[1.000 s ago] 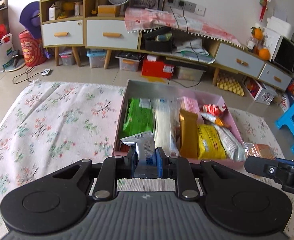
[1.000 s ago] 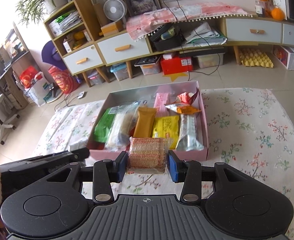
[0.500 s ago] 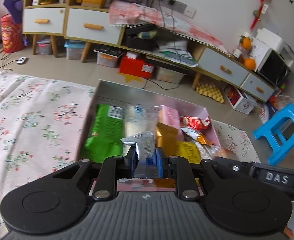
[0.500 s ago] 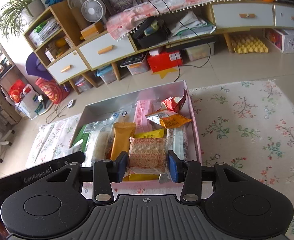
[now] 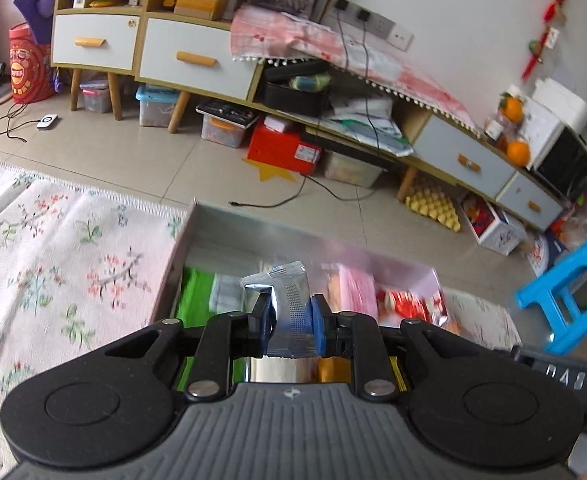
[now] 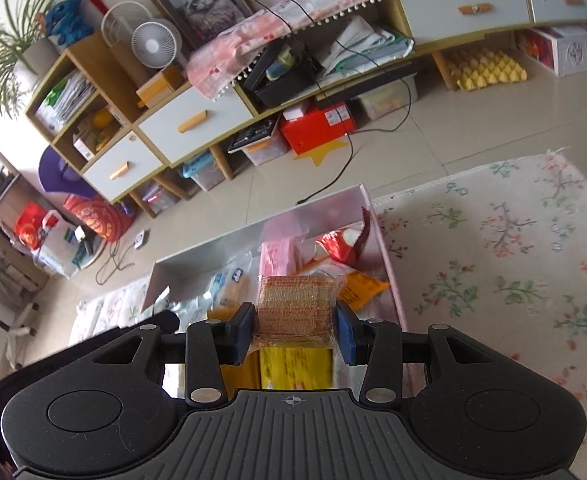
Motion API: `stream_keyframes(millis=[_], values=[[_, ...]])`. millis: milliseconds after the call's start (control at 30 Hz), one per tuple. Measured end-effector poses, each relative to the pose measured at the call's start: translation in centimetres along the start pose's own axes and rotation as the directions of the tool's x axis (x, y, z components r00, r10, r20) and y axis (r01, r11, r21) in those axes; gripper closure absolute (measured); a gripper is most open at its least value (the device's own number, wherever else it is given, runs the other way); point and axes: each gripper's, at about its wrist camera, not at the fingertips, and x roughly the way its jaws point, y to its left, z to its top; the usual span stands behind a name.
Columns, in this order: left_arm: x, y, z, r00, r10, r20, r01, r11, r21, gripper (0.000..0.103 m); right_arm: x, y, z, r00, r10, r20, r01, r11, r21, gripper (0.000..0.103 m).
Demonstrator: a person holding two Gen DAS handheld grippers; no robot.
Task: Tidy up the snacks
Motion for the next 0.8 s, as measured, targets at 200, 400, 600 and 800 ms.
stream_keyframes(millis=[200, 400, 600, 800], values=[[1.9, 0.8, 0.8, 1.000, 0.013, -0.010, -0.013, 1.000, -0.024, 0.084, 2.4, 2.1, 1.1, 0.999, 0.052, 0.005, -0.052, 0.998, -0.022, 0.061], [2.6, 1.7, 1.2, 0.999, -0.029, 0.023, 0.030, 0.998, -0.051, 0.083, 4.9, 2.5, 1.0, 0.995, 0.101, 0.005, -0.101, 0.994, 0.035, 0.061], [2.8, 2.1, 1.3, 1.000, 0.003, 0.026, -0.002, 0.998, -0.068, 0.074, 5.6, 1.7, 0.9, 0.990, 0.130, 0.062, -0.136, 0.986, 0.099, 0.043], [1.1, 2.6, 2.2, 1.000, -0.009, 0.025, 0.012, 0.994, -0.111, 0.071, 4.5, 1.2, 1.9, 0.993, 0.101, 0.067, -0.109, 0.986, 0.125, 0.043]])
